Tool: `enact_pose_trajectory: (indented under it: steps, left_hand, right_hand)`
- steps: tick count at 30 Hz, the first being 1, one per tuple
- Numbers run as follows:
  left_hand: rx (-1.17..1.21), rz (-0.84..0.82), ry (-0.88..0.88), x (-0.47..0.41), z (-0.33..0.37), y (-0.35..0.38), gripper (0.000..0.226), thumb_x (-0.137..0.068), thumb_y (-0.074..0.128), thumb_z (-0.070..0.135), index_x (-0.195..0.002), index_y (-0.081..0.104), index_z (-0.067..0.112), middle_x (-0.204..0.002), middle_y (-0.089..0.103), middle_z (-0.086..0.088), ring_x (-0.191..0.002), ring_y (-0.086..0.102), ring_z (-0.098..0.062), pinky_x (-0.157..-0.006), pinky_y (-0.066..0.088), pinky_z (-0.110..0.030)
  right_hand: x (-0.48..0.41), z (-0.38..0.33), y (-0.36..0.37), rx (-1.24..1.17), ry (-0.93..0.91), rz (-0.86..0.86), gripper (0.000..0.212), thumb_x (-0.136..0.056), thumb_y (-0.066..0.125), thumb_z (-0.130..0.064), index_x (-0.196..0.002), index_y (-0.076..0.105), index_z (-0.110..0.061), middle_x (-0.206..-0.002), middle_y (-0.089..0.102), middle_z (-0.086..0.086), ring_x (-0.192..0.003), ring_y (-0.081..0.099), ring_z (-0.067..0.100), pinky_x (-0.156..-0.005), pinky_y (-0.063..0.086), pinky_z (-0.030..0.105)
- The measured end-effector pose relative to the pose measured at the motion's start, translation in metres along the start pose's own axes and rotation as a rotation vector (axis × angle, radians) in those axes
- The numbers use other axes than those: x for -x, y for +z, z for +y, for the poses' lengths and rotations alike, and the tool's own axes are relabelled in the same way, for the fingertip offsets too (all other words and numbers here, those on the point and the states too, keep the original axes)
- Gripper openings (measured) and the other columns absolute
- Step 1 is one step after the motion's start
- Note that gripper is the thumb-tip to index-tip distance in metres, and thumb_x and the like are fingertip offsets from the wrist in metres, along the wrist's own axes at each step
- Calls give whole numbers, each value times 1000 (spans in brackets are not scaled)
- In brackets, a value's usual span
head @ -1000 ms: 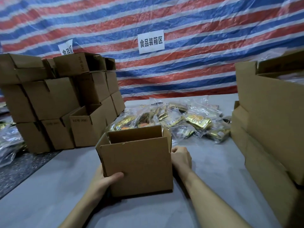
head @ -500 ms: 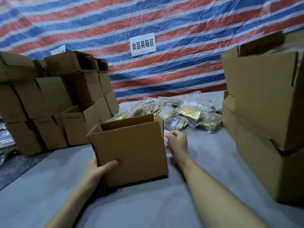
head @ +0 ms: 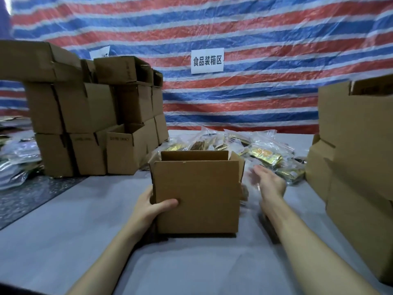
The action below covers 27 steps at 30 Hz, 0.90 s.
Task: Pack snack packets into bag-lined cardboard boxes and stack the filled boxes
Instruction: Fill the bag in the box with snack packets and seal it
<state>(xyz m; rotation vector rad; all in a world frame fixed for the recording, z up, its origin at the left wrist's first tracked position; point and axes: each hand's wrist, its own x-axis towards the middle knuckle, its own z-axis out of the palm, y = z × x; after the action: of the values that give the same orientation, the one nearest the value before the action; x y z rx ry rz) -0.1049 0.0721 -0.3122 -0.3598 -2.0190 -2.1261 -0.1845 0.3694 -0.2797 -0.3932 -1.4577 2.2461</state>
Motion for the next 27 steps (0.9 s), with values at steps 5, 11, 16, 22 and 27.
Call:
enact_pose_trajectory:
  steps: [5, 11, 16, 22, 27]
  left_hand:
    - [41, -26, 10, -2, 0, -2, 76, -55, 93, 39, -122, 66, 15, -115, 76, -6, -104, 74, -27, -78, 60, -28]
    - [30, -60, 22, 0, -1, -2, 78, -57, 90, 40, -126, 64, 16, -117, 75, -3, -106, 73, -21, -81, 60, -27]
    - [31, -104, 18, 2, 0, -1, 75, -58, 87, 42, -125, 63, 19, -115, 76, 1, -103, 74, -19, -77, 59, -23]
    - [34, -110, 18, 0, -2, 0, 75, -54, 88, 43, -121, 65, 19, -111, 77, 2, -100, 74, -19, -74, 59, -22]
    - [48, -133, 1, -2, -3, -1, 76, -54, 90, 42, -122, 64, 18, -113, 76, -1, -103, 74, -22, -76, 60, -25]
  right_hand:
    - [28, -15, 2, 89, -260, -139, 11, -95, 70, -16, -101, 74, -23, -86, 79, -10, -81, 75, 5, -71, 56, 22]
    - [49, -60, 11, 270, -360, -162, 10, -98, 65, -17, -105, 72, -18, -91, 77, -3, -78, 76, 9, -66, 60, 23]
    - [57, -112, 23, 467, -396, -195, 11, -100, 63, -19, -106, 70, -15, -96, 75, 1, -78, 76, 16, -70, 61, 31]
    - [59, -163, 37, 521, -423, -223, 13, -100, 63, -16, -109, 69, -9, -99, 74, 8, -86, 75, 22, -75, 61, 35]
    - [66, -189, 50, 517, -433, -277, 9, -100, 63, -12, -106, 68, -8, -99, 75, 11, -79, 74, 21, -67, 61, 32]
